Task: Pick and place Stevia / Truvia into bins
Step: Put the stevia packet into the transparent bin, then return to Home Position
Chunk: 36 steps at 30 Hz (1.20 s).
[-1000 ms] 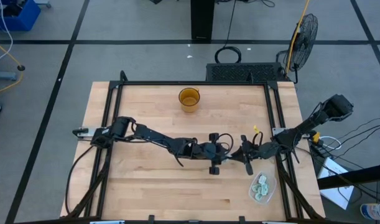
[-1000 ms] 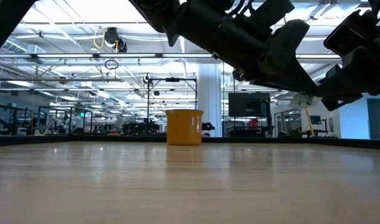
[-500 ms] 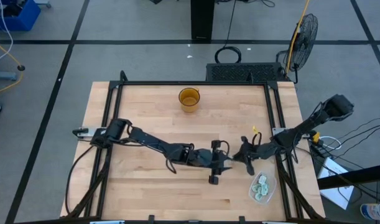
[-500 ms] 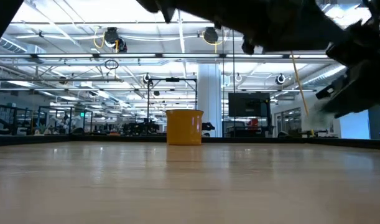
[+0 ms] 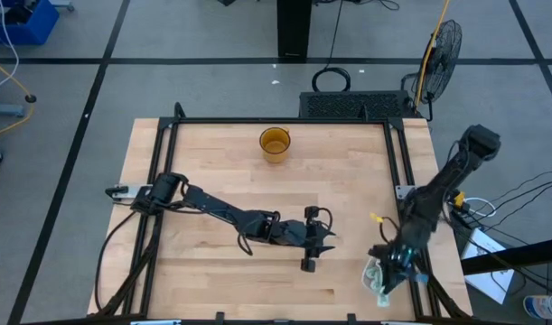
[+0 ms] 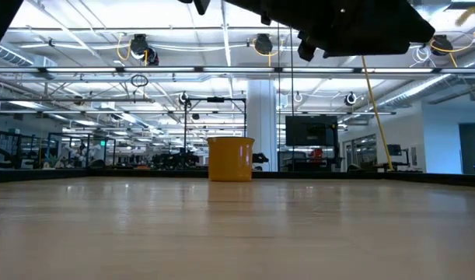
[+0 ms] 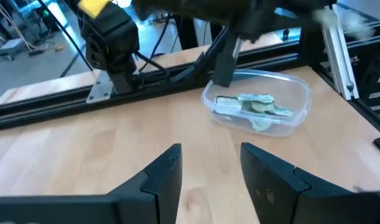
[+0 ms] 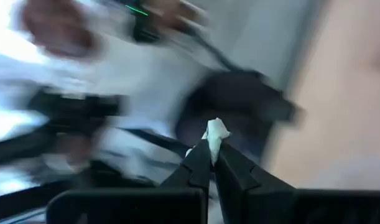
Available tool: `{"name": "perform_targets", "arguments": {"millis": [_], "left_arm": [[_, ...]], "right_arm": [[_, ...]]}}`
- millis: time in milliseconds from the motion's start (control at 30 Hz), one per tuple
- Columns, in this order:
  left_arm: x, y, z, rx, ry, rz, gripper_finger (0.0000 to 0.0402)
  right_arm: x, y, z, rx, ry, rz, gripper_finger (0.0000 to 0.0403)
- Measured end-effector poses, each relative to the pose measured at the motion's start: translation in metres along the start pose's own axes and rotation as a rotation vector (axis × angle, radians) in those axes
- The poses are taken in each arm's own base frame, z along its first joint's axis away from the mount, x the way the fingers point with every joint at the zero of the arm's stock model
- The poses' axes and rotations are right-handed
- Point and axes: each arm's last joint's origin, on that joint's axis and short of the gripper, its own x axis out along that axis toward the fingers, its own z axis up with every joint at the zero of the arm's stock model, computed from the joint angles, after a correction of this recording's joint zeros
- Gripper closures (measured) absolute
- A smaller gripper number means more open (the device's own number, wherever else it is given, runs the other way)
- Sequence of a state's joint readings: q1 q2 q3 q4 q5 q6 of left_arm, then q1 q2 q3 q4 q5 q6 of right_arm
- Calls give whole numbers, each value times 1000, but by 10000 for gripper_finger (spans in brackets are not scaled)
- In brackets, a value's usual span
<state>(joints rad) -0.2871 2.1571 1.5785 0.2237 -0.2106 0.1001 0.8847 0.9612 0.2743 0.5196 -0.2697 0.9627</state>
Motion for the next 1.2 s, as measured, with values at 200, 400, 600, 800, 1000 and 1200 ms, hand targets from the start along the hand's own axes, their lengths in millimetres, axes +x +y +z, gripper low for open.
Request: {"name": "perform_targets", "arguments": {"millis": [200,400,600,800,1000,1200], "left_arm": [[0,-1,1,-7,-14,0,231],[0,-1,2,-8,-17,0,231],[0,-1,2,-12,-17,1,231],[0,0,2,-12,-17,1,231],[0,0,1,-32,-16,1,231],[-4,-1,5,-24,-22,-3,231]], "right_arm": [[9,24,-13,-1,154,-540,399],[10,32,-16,-141,104,-737,399],[14,17,-28,-90,190,-760,389],[16,14,-30,-73,187,-772,363],[13,19,-27,-84,165,-723,325],[3,31,-20,-255,188,-620,308]]}}
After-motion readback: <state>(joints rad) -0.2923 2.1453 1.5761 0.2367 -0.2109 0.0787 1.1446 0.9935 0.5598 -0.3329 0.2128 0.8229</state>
